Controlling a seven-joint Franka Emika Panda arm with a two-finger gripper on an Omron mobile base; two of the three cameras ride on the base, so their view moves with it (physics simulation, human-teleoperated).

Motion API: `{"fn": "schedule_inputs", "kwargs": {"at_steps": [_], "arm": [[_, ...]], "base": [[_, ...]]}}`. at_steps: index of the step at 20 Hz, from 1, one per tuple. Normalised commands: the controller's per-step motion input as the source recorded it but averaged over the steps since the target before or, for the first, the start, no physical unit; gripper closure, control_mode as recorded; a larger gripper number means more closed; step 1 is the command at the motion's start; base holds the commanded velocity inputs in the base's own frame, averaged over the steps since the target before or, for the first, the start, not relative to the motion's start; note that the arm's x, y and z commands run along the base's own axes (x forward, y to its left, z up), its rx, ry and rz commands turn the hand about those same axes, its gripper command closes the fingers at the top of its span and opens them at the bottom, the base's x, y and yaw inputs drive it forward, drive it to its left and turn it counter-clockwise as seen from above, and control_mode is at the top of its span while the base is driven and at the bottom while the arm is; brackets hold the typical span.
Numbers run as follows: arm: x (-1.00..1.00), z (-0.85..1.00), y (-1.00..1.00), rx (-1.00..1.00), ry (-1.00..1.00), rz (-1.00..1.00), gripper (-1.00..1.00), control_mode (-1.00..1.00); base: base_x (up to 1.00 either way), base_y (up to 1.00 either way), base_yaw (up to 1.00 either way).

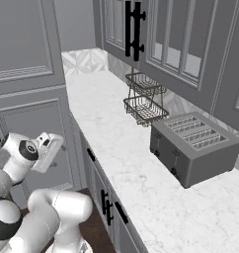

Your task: Take a straw from the drawer in front and place it inside the glass cup on the dining counter.

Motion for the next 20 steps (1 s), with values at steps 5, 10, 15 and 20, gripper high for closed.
{"fn": "schedule_inputs", "kwargs": {"at_steps": [5, 10, 15, 20], "arm": [[0.62, -0.40, 0.00, -0.03, 0.06, -0.11, -1.00, -1.00], [0.21, -0.33, 0.00, -0.02, 0.00, -0.10, -1.00, -1.00], [0.03, -0.44, -0.03, -0.07, -0.01, -0.03, -1.00, -1.00], [0.08, -0.11, -0.19, -0.10, -0.14, 0.00, -1.00, -1.00]], "base": [[0.00, 0.00, 0.00], [0.00, 0.00, 0.00], [0.00, 0.00, 0.00], [0.00, 0.00, 0.00]]}}
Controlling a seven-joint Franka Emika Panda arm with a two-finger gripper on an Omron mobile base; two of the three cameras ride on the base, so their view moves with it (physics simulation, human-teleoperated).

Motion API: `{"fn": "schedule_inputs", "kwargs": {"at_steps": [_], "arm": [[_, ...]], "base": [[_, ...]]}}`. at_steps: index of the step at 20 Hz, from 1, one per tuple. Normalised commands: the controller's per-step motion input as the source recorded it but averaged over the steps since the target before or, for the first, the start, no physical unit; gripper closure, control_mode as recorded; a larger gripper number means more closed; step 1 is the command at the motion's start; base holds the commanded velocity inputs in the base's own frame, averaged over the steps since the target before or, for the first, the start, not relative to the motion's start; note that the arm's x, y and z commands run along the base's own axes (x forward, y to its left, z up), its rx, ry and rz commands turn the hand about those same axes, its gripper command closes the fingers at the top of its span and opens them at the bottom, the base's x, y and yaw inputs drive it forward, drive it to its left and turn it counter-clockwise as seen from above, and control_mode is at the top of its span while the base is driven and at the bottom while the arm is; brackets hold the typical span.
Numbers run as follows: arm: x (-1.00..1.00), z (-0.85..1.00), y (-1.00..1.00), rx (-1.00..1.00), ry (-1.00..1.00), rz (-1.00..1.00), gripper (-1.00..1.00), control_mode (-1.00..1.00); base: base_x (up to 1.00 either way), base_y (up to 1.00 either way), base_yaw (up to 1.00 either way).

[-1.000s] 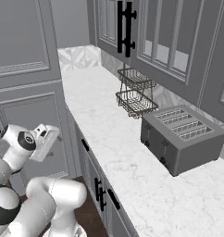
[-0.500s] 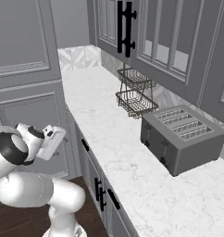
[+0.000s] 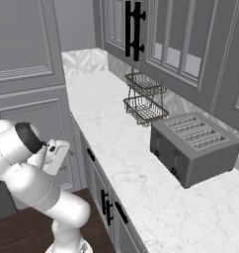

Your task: Take a straw from the drawer in front and place it inside the glass cup on the dining counter.

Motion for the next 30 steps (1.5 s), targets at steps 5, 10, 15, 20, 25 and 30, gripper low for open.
{"fn": "schedule_inputs", "kwargs": {"at_steps": [5, 10, 15, 20, 25, 30], "arm": [[0.38, -0.12, -0.01, -0.07, -0.06, 0.00, -1.00, -1.00], [0.51, -0.21, -0.01, 0.00, 0.00, -0.02, -1.00, -1.00], [0.52, -0.29, 0.00, -0.04, 0.00, 0.00, -1.00, -1.00], [0.43, -0.43, 0.00, -0.11, -0.04, 0.00, -1.00, -1.00], [0.50, -0.25, 0.00, -0.09, -0.06, 0.00, -1.00, -1.00], [0.67, -0.24, 0.00, -0.05, -0.03, 0.00, -1.00, -1.00]], "base": [[0.00, 0.00, 0.00], [0.00, 0.00, 0.00], [0.00, 0.00, 0.00], [0.00, 0.00, 0.00], [0.00, 0.00, 0.00], [0.00, 0.00, 0.00]]}}
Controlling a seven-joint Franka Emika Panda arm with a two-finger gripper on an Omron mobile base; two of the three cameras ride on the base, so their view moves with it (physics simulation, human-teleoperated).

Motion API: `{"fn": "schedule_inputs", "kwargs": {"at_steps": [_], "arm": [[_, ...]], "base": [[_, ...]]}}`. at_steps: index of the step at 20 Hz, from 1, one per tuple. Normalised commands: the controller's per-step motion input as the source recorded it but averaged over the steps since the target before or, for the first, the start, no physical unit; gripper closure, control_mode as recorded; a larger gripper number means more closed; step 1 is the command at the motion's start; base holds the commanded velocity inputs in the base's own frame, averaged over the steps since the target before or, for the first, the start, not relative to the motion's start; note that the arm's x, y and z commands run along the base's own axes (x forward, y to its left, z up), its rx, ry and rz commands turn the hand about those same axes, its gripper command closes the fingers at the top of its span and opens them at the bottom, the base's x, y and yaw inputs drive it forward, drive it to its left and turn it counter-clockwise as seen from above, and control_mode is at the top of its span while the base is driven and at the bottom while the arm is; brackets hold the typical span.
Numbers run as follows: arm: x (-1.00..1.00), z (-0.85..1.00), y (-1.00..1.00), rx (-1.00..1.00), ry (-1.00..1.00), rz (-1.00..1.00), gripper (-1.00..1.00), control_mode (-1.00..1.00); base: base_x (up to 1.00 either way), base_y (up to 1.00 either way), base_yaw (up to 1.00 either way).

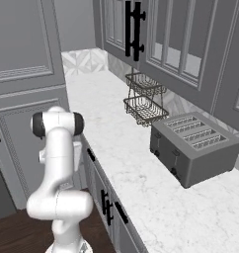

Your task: Take a straw from the drawer in front and place it inside the glass cup on the dining counter.

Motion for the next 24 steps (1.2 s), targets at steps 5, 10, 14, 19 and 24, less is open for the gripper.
{"fn": "schedule_inputs", "kwargs": {"at_steps": [5, 10, 14, 19, 24], "arm": [[0.56, -0.27, -0.01, -0.03, 0.00, 0.00, -1.00, -1.00], [0.56, -0.41, 0.00, -0.05, 0.00, 0.00, -1.00, -1.00], [0.37, -0.43, -0.03, -0.05, 0.00, 0.00, -1.00, -1.00], [0.21, -0.34, -0.15, -0.01, 0.00, 0.00, -1.00, -1.00], [0.11, -0.08, -0.44, 0.00, -0.07, 0.00, -1.00, -1.00]], "base": [[0.00, 0.00, 0.00], [0.00, 0.00, 0.00], [0.00, 0.00, 0.00], [0.00, 0.00, 0.00], [0.00, 0.00, 0.00]]}}
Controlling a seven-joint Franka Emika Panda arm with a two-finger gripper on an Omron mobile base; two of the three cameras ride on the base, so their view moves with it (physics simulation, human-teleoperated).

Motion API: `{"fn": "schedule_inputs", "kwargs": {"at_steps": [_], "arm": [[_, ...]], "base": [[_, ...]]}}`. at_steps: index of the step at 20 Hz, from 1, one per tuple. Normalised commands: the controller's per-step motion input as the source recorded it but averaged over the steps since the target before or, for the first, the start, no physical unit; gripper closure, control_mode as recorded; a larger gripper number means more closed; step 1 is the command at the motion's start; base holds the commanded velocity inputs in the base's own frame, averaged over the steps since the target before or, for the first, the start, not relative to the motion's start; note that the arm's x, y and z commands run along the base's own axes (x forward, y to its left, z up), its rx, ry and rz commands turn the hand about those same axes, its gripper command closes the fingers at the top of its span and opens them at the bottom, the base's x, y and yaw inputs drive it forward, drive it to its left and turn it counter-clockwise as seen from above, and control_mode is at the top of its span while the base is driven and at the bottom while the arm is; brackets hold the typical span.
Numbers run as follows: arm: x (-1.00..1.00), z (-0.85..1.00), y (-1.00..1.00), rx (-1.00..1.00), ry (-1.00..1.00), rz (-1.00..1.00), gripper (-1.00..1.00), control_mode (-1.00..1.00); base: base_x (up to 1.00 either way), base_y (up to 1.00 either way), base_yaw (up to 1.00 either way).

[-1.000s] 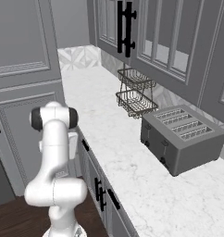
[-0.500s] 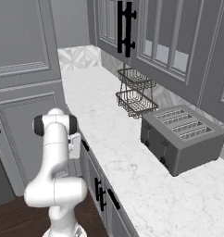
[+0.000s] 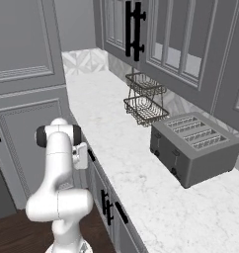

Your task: Take a straw from the drawer in front and place it inside the glass cup on the dining counter.

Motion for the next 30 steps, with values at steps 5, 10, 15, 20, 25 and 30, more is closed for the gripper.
{"fn": "schedule_inputs", "kwargs": {"at_steps": [5, 10, 15, 20, 25, 30], "arm": [[0.00, 0.00, -0.59, 0.02, -0.15, 0.00, -1.00, -1.00], [0.33, -0.28, -0.40, 0.00, -0.03, 0.00, -1.00, -1.00], [0.37, -0.19, -0.37, 0.05, 0.00, 0.00, 1.00, -1.00], [0.28, -0.22, -0.49, 0.22, 0.08, 0.03, 1.00, -1.00], [0.37, -0.50, -0.29, 0.22, 0.12, 0.03, 1.00, -1.00], [0.49, -0.65, -0.13, 0.20, 0.13, 0.02, 1.00, -1.00]], "base": [[0.00, 0.00, 0.00], [0.00, 0.00, 0.00], [0.00, 0.00, 0.00], [0.00, 0.00, 0.00], [0.00, 0.00, 0.00], [0.00, 0.00, 0.00]]}}
